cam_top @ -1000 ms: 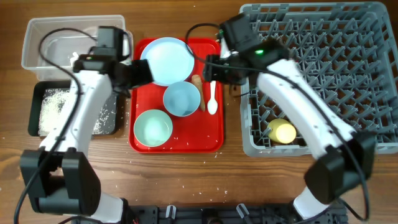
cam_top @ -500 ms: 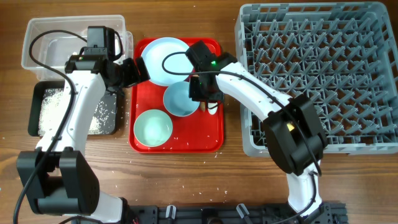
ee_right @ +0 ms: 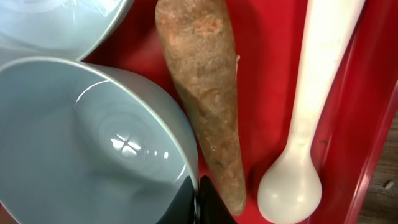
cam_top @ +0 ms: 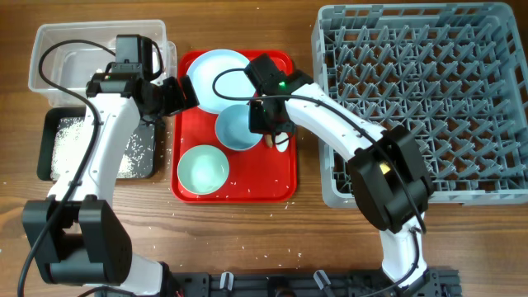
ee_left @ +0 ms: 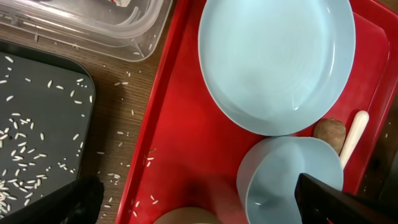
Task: Sort waste into correct bins and load items into the dishwasher rack
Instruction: 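Grasp the blue bowl on the red tray with the right gripper, then place the blue bowl upside down in the dish rack's back row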
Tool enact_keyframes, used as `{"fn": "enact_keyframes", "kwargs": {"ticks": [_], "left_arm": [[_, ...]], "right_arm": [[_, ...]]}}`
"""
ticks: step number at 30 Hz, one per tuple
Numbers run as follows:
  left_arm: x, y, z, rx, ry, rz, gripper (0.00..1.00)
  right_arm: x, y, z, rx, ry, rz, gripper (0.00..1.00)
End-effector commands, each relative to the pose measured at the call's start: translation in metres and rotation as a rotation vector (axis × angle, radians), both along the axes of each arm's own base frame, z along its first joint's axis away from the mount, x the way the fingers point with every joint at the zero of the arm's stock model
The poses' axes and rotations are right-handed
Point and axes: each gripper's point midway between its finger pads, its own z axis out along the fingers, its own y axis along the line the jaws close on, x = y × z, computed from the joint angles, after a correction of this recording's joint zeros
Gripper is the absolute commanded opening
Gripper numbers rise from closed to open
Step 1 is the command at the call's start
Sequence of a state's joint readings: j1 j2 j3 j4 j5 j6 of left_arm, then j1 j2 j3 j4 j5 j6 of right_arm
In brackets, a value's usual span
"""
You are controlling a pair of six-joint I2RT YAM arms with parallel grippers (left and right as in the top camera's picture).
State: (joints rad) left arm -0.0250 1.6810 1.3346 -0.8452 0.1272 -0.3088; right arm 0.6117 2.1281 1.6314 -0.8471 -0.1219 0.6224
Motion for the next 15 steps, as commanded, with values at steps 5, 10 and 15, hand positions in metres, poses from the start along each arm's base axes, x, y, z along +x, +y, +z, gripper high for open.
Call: {"fn": "enact_keyframes", "kwargs": {"ticks": [5, 10, 15], "left_arm": [[0.002, 0.003, 0.007, 0.008, -0.023, -0.001, 1.00], [0.002, 0.003, 0.007, 0.008, -0.023, -0.001, 1.00], [0.002, 0.003, 0.007, 0.008, -0.023, -0.002, 1.00]], "right_arm": [[0.023, -0.047, 0.059, -0.065, -0.147, 0.027, 0.04], [0.024, -0.056, 0.071, -0.067, -0.171, 0.067, 0.04], [0.023, -0.059, 0.107, -0.047, -0.247, 0.088, 0.04]]}}
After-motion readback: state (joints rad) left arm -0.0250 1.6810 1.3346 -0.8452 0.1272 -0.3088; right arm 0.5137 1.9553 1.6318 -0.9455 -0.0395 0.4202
